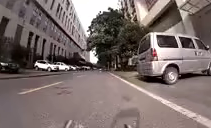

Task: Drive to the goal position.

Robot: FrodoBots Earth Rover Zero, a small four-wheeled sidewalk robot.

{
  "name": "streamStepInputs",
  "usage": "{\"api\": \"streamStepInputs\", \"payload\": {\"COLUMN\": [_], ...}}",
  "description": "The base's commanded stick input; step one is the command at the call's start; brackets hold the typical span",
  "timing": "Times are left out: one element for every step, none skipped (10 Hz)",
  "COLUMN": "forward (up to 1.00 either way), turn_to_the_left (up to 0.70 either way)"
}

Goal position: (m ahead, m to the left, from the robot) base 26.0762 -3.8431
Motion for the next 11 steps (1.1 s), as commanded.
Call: {"api": "streamStepInputs", "payload": {"forward": [0.7,0.7,0.7,0.7,0.7,0.7,0.7,0.7,0.7,0.7,0.7], "turn_to_the_left": [0.0,0.0,0.0,0.0,-0.08,-0.01,0.0,0.0,-0.02,-0.11,-0.02]}}
